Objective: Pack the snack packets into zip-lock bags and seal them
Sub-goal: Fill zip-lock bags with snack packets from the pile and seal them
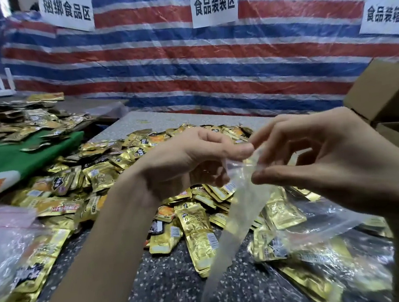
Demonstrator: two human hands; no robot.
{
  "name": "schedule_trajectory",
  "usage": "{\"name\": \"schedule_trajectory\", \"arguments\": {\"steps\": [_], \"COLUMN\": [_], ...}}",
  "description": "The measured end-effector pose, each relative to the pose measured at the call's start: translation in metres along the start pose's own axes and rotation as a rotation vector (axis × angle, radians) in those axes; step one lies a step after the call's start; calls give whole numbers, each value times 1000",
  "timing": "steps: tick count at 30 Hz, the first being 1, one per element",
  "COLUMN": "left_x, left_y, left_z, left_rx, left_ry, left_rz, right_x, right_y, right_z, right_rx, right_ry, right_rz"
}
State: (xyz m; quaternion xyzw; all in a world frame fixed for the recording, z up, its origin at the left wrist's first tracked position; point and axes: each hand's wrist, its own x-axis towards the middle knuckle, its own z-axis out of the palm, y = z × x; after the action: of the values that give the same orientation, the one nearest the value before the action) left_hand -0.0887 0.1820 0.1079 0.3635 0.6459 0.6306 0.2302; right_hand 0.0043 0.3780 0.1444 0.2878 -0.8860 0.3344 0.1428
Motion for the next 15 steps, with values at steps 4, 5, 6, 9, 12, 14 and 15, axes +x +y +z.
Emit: {"name": "schedule_trajectory", "arguments": {"steps": [4,5,6,9,12,14,15], "left_x": [-2,-1,0,4,6,7,6], "left_y": [0,-2,-3,-8,-10,-10,-10], "left_z": [-9,-11,-12,-8,-7,-9,-11], "left_rx": [195,266,318,456,531,497,452], "left_ry": [318,417,495,637,625,525,459], "left_rz": [4,7,11,33,8,-33,-56], "right_x": [-7,-8,-9,-7,-8,-9,-10], "right_y": [2,3,3,5,3,1,0], "right_z": [-7,-8,-8,-7,-8,-9,-9], "right_rx": [7,-3,-12,-111,-207,-196,-186], "right_ry": [-58,-82,-109,-181,-193,-183,-173], "right_rz": [84,118,160,283,324,310,294]}}
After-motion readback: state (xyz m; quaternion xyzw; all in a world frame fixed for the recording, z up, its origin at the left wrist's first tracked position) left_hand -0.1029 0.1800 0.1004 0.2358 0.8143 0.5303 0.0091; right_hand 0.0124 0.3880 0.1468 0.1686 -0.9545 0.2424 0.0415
